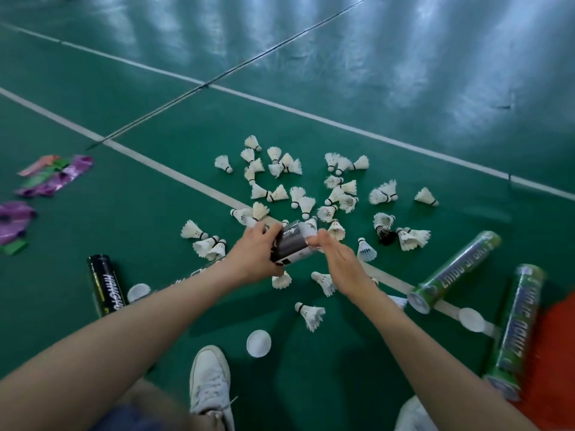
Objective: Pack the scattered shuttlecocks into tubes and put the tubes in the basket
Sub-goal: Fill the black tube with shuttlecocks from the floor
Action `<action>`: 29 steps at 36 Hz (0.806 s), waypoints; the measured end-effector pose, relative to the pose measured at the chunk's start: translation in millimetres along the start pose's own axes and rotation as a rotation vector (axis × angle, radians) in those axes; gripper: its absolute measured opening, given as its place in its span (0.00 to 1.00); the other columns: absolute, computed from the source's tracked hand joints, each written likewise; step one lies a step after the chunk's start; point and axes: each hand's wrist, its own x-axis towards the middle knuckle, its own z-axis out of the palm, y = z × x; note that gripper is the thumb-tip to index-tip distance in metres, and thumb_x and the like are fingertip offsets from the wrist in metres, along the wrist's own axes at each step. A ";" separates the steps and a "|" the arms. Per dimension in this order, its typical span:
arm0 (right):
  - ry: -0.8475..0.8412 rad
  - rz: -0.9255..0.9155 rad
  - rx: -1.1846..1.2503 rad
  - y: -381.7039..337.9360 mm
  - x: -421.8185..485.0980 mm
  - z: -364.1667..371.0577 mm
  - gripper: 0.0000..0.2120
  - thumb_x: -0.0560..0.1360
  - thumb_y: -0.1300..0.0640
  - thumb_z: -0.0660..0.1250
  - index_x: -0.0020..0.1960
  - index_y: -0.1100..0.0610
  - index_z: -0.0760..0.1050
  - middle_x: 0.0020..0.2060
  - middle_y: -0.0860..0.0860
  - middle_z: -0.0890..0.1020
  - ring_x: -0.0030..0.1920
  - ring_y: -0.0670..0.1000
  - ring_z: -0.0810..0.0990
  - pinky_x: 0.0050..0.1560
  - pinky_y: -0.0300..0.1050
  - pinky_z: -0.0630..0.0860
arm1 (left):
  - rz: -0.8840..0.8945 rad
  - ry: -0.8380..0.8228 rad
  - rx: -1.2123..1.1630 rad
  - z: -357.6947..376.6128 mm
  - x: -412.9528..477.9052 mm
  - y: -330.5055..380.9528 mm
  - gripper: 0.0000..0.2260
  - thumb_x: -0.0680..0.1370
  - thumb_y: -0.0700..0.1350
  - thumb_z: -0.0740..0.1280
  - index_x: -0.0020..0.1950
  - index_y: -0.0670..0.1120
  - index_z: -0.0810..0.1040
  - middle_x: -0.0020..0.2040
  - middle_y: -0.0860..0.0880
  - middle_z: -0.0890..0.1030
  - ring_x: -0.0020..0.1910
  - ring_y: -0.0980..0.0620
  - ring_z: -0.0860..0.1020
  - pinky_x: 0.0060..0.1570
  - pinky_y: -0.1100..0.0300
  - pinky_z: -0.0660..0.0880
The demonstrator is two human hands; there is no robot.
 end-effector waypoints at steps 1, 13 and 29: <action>-0.022 0.059 0.023 4.9 -0.3 0.4 0.22 0.82 0.47 0.47 0.53 0.55 0.78 0.43 0.39 0.79 0.44 0.26 0.75 0.55 0.24 0.68 | -0.024 -0.022 0.010 5.7 -0.5 -2.5 0.38 0.68 0.53 0.74 0.73 0.51 0.60 0.60 0.45 0.67 0.60 0.44 0.67 0.60 0.50 0.70; -0.108 0.482 0.174 124.9 42.9 17.8 0.51 0.68 0.23 0.47 0.78 0.55 0.41 0.55 0.54 0.83 0.68 0.53 0.71 0.74 0.55 0.54 | -0.138 -0.205 0.035 115.0 27.1 -24.8 0.38 0.67 0.54 0.73 0.73 0.53 0.61 0.60 0.43 0.68 0.61 0.42 0.68 0.57 0.49 0.71; 0.142 0.624 -0.266 251.0 101.1 16.7 0.15 0.80 0.56 0.59 0.65 0.56 0.73 0.58 0.53 0.77 0.50 0.50 0.75 0.49 0.43 0.71 | -0.208 -0.327 0.049 192.8 67.3 -69.6 0.38 0.67 0.52 0.75 0.73 0.53 0.61 0.58 0.43 0.68 0.59 0.42 0.68 0.56 0.48 0.69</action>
